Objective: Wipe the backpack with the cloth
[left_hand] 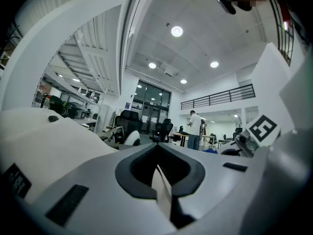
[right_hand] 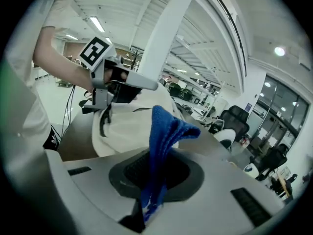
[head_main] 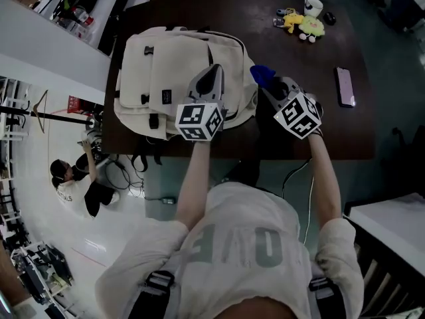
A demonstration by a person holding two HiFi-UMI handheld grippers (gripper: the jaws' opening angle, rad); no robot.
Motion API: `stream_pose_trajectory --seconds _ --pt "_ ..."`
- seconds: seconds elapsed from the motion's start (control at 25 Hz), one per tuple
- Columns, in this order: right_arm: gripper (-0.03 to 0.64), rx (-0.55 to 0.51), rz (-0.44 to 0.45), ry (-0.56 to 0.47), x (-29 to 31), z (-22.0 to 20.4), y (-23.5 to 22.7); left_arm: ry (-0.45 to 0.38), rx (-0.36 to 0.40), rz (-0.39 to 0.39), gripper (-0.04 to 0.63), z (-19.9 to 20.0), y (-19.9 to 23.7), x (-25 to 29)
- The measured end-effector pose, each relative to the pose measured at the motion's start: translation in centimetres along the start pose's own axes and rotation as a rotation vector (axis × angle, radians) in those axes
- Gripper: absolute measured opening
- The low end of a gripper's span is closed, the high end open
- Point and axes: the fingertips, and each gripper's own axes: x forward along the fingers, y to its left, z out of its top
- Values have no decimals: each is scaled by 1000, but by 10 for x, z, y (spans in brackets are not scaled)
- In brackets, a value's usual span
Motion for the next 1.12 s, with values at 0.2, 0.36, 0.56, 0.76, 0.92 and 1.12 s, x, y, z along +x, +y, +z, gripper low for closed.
stream_pose_trajectory --seconds 0.2,0.36,0.56,0.76,0.92,1.12 --pt "38 -118 -16 -57 19 35 -91 -38 23 49 5 29 23 36" --pt "38 -225 49 -170 57 78 -139 -44 -16 104 5 38 52 58" --pt "38 -328 183 -289 117 122 -167 -21 -51 116 5 40 75 80" --pt "38 -393 362 -345 185 153 -166 10 -73 135 5 27 95 93" --pt "38 -430 489 -369 240 176 -154 40 -110 111 5 18 101 103" --pt "38 -573 614 -396 309 220 -125 66 -167 77 5 14 108 113"
